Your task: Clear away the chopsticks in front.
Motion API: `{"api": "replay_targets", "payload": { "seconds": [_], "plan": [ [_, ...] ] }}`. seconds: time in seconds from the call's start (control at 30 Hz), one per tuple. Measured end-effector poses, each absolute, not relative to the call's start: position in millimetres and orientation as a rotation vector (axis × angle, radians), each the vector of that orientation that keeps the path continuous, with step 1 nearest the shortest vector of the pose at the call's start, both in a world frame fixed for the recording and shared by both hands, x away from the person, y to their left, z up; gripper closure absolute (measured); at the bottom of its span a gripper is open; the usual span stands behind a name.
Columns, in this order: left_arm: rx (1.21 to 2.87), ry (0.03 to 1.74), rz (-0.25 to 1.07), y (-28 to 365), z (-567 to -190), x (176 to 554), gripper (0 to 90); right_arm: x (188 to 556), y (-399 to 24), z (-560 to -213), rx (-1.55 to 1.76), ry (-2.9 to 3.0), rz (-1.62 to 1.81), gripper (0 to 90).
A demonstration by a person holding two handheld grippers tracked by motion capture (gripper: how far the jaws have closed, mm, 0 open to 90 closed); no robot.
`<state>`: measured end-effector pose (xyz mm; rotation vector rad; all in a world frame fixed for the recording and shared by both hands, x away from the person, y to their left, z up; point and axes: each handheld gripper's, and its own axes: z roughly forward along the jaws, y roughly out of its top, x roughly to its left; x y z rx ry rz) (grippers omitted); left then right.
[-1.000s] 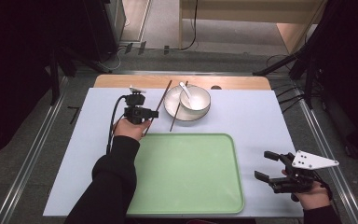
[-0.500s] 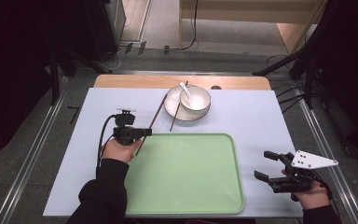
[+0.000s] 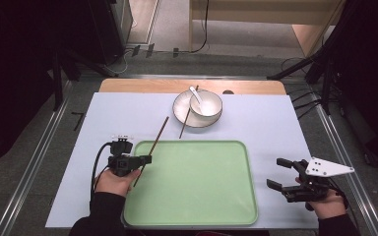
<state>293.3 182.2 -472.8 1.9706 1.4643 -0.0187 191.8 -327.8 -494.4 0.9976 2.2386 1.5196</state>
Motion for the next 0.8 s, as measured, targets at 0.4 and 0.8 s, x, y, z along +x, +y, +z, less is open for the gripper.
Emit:
{"api": "replay_targets", "payload": {
  "seconds": [0.4, 0.8],
  "plan": [
    [1.994, 1.523, -0.057, 188.1, -488.5, 258.2, 86.0, 195.4, -324.6, -494.0, 0.987, 2.25, 1.522, 16.5],
    [2.056, 1.566, -0.058, 187.8, -498.7, 238.3, 85.7, 195.7, -324.7, -493.9, 0.986, 2.249, 1.52, 16.5]
  ]
}}
